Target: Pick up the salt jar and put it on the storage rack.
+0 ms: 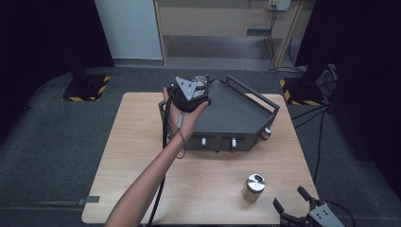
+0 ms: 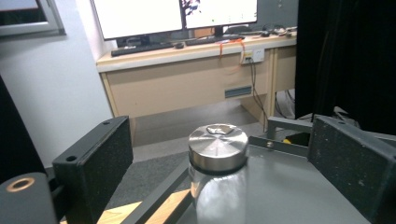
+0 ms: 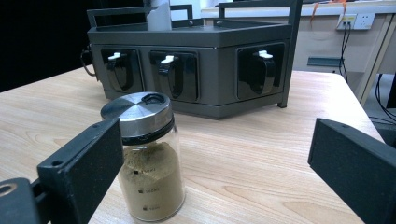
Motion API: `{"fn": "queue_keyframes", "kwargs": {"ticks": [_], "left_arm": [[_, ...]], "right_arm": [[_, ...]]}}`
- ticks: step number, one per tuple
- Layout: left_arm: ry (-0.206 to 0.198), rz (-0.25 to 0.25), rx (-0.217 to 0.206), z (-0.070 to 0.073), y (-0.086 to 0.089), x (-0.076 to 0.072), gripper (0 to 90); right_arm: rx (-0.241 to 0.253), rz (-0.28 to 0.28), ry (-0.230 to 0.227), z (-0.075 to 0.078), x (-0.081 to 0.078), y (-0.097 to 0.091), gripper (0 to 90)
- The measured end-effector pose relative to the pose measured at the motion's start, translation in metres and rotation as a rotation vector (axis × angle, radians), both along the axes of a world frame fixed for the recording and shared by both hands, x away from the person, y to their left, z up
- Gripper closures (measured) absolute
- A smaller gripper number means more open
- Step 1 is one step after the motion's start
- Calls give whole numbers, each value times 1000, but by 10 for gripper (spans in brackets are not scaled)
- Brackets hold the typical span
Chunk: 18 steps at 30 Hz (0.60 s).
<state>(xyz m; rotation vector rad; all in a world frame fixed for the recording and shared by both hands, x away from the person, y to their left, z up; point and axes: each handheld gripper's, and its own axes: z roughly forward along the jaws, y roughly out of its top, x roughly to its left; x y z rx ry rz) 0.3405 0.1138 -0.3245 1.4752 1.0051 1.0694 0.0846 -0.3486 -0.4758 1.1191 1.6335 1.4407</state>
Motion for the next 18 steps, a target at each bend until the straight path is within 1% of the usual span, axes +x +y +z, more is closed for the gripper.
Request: {"fn": "queue_keyframes", "kwargs": {"ticks": [3, 4, 5, 8, 11, 13, 15, 18], "left_arm": [[-1, -22, 8, 2, 5, -15, 57], [-6, -30, 4, 2, 8, -22, 57], [-1, -36, -6, 2, 9, -26, 59], [6, -34, -7, 3, 12, -37, 58], [35, -18, 6, 5, 12, -49, 60], [58, -18, 16, 6, 14, -58, 60], [78, -23, 9, 4, 17, -68, 60], [121, -27, -15, -3, 22, -83, 61]], "right_arm": [[2, 2, -1, -1, 0, 0, 37], [2, 2, -1, 0, 0, 0, 37], [4, 3, -2, -1, 0, 0, 37], [3, 5, -3, -1, 0, 0, 37], [4, 5, -2, -1, 0, 0, 37], [5, 4, -1, 0, 0, 0, 37], [8, 4, 0, 0, 0, -1, 37], [7, 4, -1, -1, 0, -1, 37]]}}
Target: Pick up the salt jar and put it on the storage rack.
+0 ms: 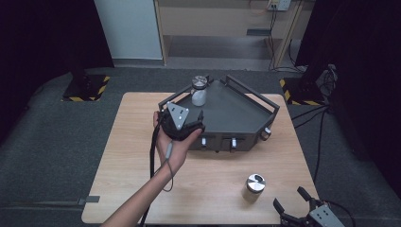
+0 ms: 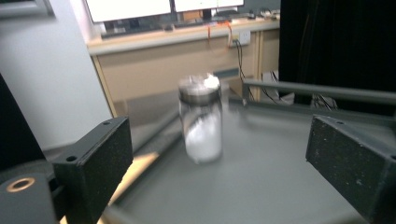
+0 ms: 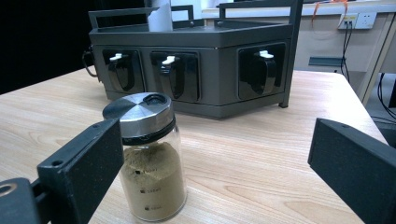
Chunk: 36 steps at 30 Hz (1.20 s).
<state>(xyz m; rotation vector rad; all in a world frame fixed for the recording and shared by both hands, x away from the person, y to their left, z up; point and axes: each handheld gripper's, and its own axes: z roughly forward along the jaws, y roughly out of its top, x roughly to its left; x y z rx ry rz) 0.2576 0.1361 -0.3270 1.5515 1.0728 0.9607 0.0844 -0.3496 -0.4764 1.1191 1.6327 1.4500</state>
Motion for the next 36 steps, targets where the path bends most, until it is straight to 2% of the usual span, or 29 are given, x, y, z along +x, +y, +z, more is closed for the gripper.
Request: {"fn": "queue_keyframes", "kwargs": {"ticks": [5, 9, 11, 15, 21, 23, 26, 29, 33, 36], "left_arm": [[58, -6, -33, -23, 9, -31, 64], [110, 1, -28, -42, 13, -56, 66], [157, -5, -49, -50, 17, -65, 66], [210, -4, -67, -65, 20, -79, 66], [251, 17, -69, -81, 20, -89, 68], [259, 14, -58, -85, 20, -91, 68], [252, 17, -42, -92, 18, -94, 68], [232, 17, -7, -102, 19, -96, 67], [243, 21, -12, -110, 26, -92, 66], [247, 32, 3, -114, 28, -88, 63]], "right_arm": [[-1, 2, 0, 0, 0, 0, 37], [-1, 0, 5, -1, 1, 0, 37], [-5, 0, 4, -1, 1, -1, 37], [-5, 1, 8, -2, 1, 0, 37], [-9, 9, 17, -3, 3, 2, 37], [-11, 11, 17, -3, 3, 2, 37], [-13, 15, 16, -4, 3, 2, 37], [-24, 23, 11, -4, 2, 3, 37], [-39, 33, 2, -3, 0, 5, 36], [-48, 39, -3, -2, -1, 7, 34]]}}
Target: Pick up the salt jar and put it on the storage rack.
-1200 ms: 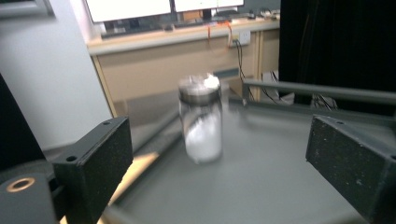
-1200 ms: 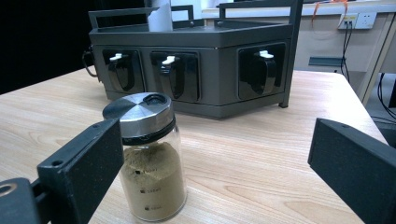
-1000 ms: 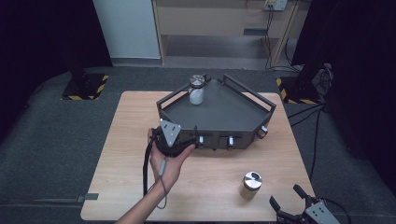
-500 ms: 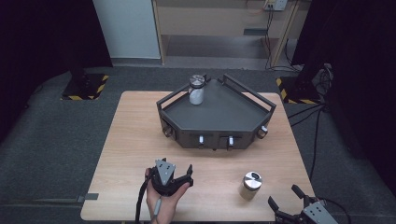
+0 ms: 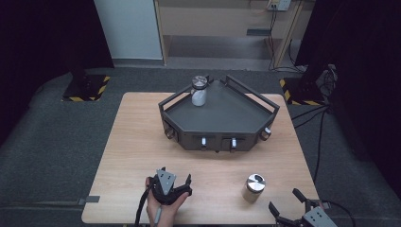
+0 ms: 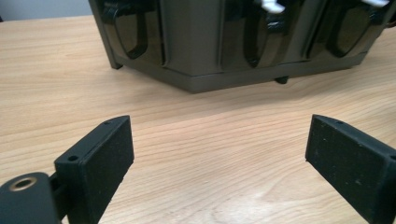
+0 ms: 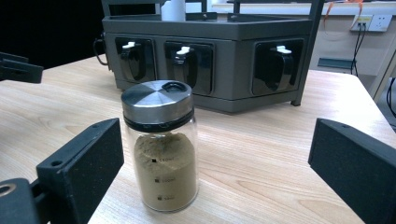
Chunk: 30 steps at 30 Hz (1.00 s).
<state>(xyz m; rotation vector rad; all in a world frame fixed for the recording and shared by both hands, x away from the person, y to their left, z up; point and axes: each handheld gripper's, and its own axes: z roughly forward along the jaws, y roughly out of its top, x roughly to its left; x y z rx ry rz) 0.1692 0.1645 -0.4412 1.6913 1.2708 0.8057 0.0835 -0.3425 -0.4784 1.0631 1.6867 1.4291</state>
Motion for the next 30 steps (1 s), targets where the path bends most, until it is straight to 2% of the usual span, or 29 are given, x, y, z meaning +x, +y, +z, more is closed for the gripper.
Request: {"fn": "queue_keyframes", "kwargs": {"ticks": [8, 12, 18, 30], "left_arm": [[20, -2, 14, -5, 2, 5, 58], [13, -17, 30, -6, 2, 4, 60], [1, -28, 27, -6, 3, 2, 60], [7, -32, 31, -6, 6, -1, 61]], "right_arm": [[-15, 10, -7, 3, 2, 8, 32], [-20, 13, 0, 3, 4, 13, 32], [-25, 20, -2, 4, 5, 16, 32], [-22, 29, 7, 2, 10, 14, 33]]}}
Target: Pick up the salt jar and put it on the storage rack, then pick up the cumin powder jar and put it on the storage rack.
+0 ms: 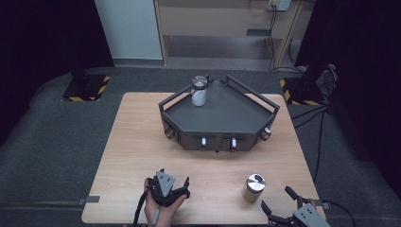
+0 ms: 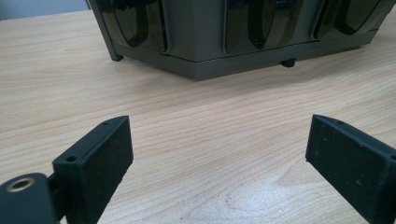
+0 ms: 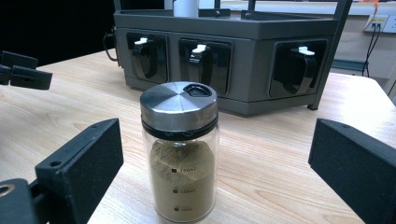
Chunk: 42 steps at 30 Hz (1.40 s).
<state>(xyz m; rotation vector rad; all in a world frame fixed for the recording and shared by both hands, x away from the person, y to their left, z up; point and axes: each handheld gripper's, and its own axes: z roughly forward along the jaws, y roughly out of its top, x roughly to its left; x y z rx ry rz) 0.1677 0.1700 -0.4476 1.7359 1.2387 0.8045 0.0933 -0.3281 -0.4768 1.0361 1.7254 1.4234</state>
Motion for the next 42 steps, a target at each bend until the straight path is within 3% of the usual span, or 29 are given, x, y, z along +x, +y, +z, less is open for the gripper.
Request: {"fn": "queue_keyframes", "kwargs": {"ticks": [8, 29, 42], "left_arm": [[-19, 7, -4, -1, -1, -2, 61], [-10, -4, -9, -2, 1, 2, 61], [-12, -8, -15, -1, 0, 2, 61]], "right_arm": [[3, 3, -4, 0, 1, -2, 33], [-2, 18, 1, 5, -6, 2, 32], [-21, 14, 20, 8, 3, 8, 31]]}}
